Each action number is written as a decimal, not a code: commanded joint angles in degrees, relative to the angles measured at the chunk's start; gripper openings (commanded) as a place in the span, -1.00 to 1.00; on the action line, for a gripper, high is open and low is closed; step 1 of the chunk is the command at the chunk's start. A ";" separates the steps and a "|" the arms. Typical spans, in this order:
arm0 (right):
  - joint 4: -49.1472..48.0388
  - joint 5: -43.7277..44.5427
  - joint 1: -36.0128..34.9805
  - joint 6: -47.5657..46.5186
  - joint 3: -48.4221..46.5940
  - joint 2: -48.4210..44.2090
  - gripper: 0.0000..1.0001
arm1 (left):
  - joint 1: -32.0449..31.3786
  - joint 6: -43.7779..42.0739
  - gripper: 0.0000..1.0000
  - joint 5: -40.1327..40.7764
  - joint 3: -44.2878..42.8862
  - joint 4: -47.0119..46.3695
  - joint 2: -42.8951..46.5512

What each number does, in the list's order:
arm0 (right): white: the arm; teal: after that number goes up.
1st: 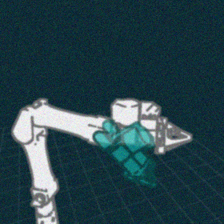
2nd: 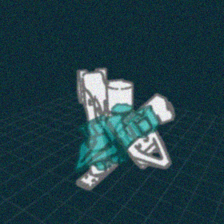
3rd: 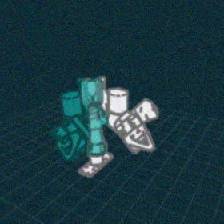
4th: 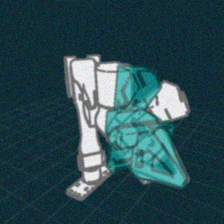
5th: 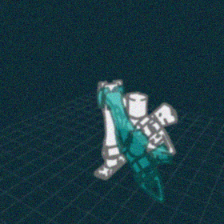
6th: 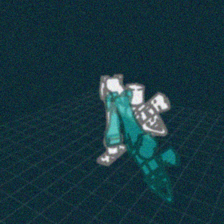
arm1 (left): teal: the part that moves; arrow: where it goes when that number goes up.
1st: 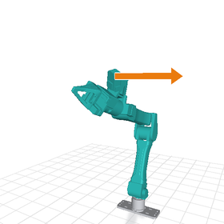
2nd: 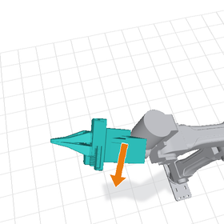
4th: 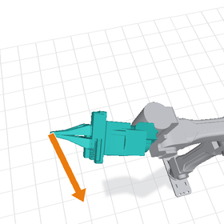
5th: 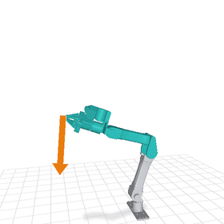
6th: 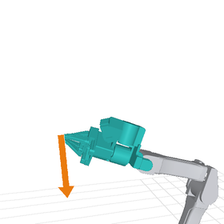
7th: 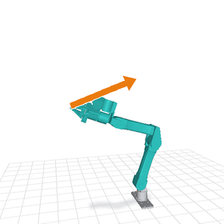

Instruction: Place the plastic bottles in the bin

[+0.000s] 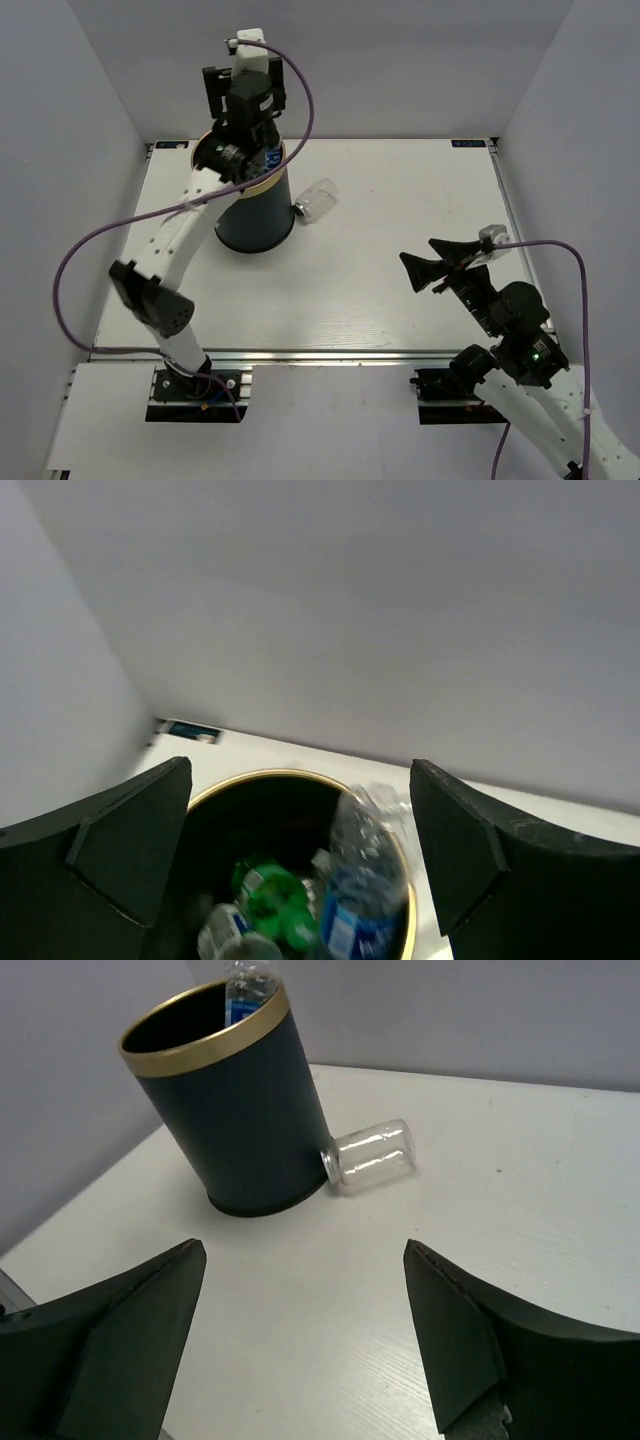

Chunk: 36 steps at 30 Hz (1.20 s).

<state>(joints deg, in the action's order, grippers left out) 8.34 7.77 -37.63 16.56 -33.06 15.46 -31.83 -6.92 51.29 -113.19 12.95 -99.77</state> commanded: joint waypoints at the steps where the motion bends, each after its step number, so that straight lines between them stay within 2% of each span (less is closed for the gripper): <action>1: -7.00 -5.91 -0.08 -8.87 -1.30 4.39 0.71 | -0.42 15.75 1.00 -14.42 -0.21 16.65 10.54; 2: -7.63 -7.32 0.10 -10.04 -1.83 7.01 0.68 | -0.42 17.27 0.97 -17.42 3.90 18.32 12.82; 6: -13.16 -16.02 -0.08 -25.73 -5.69 19.21 0.68 | -0.42 24.05 0.82 -28.67 18.93 18.35 25.82; 7: -13.69 -18.38 -0.17 -28.66 -6.66 23.69 0.68 | -0.42 25.01 0.82 -29.66 26.62 17.38 28.90; 8: -14.40 -20.06 0.01 -39.82 -7.54 26.35 0.65 | -0.42 25.55 0.82 -30.36 30.62 15.02 35.45; 10: -14.14 -24.26 0.18 -47.20 -12.28 37.30 0.65 | -0.42 26.17 0.82 -30.98 40.96 12.81 41.90; 11: -11.27 -26.21 0.01 -57.93 -16.47 40.06 0.68 | -0.42 26.17 0.82 -30.98 43.81 12.02 47.50; 13: -9.57 -30.25 -0.08 -63.82 -18.87 51.62 0.68 | -0.42 25.64 0.84 -30.98 49.96 11.13 52.02; 15: -8.43 -31.06 0.27 -73.55 -22.91 55.27 0.72 | -0.42 24.50 0.84 -30.38 54.18 11.75 57.19; 17: -9.74 -29.31 0.79 -77.71 -26.08 62.12 0.75 | 0.19 24.50 0.87 -29.32 56.75 12.27 60.46; 18: -8.44 -29.30 1.50 -83.38 -27.57 63.88 0.78 | 0.19 24.50 0.89 -29.31 58.85 12.27 62.22; 19: -2.86 -29.30 2.29 -86.05 -34.29 70.51 0.78 | 0.98 23.89 0.89 -30.10 58.87 12.27 65.19; 21: 5.34 -28.34 2.56 -92.99 -39.51 76.95 0.78 | 0.99 23.35 0.89 -30.11 59.40 13.06 67.59; 22: 6.33 -27.90 3.43 -94.15 -45.80 78.56 0.78 | 0.99 23.35 0.89 -29.41 59.40 13.85 68.82; 26: 8.61 -29.91 4.84 -103.63 -54.45 86.48 0.80 | 0.99 22.83 0.93 -29.40 62.91 13.86 75.15; 28: 15.02 -30.36 5.37 -105.85 -59.03 93.59 0.80 | 0.99 22.83 0.93 -28.79 62.91 15.17 76.30; 29: 19.48 -30.53 5.54 -108.12 -66.71 98.22 0.80 | 0.99 22.83 0.93 -28.79 63.52 15.17 77.08; 31: 19.53 -33.60 6.77 -110.16 -69.67 99.40 0.80 | 1.59 22.83 0.93 -29.31 63.53 15.17 77.62; 36: 23.91 -33.88 7.66 -112.62 -74.78 106.43 0.80 | 3.44 22.30 0.93 -31.51 64.06 15.17 78.14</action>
<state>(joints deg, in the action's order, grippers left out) 26.55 -24.01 -30.50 -91.20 -104.55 119.98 -29.80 16.05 21.47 -49.32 27.07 -21.78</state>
